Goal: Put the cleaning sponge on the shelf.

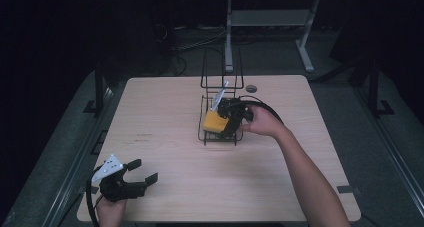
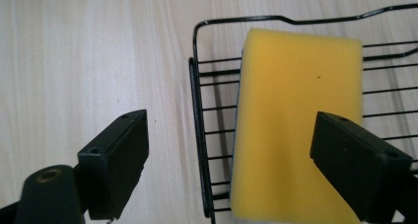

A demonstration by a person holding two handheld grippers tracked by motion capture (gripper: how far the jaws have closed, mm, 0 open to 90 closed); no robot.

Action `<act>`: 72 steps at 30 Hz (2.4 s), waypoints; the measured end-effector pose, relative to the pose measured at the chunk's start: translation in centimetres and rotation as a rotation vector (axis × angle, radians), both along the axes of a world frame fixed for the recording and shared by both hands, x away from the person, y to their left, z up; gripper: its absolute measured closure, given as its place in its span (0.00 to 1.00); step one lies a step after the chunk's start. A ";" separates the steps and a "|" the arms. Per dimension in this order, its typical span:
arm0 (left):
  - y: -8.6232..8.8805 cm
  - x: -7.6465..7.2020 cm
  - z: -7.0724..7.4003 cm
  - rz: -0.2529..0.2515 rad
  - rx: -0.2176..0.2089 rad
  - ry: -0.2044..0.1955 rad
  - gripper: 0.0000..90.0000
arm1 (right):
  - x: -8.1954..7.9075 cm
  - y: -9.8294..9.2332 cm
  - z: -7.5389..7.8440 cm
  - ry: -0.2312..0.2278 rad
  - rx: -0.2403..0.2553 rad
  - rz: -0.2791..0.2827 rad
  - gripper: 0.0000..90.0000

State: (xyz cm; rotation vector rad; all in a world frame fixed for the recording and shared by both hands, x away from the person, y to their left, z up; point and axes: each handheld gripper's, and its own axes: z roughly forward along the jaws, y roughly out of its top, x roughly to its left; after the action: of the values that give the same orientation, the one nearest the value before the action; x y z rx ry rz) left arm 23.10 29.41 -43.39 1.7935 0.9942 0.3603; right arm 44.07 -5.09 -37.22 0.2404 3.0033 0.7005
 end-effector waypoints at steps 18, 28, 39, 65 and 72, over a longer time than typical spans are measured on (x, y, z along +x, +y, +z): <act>-0.2 -0.1 0.0 -0.005 0.001 -0.002 0.14 | -1.3 -0.5 -0.7 0.021 -0.005 -0.004 0.16; -0.1 0.0 0.0 -0.001 0.000 -0.003 0.14 | -1.9 -0.3 -1.0 0.029 -0.005 0.005 0.16; -0.2 0.0 0.0 0.002 -0.006 -0.002 0.14 | -2.7 -0.3 -1.5 0.037 0.002 0.013 0.16; -0.4 -0.1 0.1 -0.003 0.007 -0.006 0.14 | -7.0 -3.0 -2.0 0.004 0.031 0.022 0.16; -0.4 -0.1 0.0 -0.005 0.011 -0.007 0.14 | -8.0 -4.1 -2.5 0.004 0.030 0.012 0.16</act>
State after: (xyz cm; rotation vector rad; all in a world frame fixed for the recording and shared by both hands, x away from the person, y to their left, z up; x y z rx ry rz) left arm 23.00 29.04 -43.35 1.8032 0.9845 0.3688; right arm 36.05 -9.18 -39.73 0.2263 3.0026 0.7469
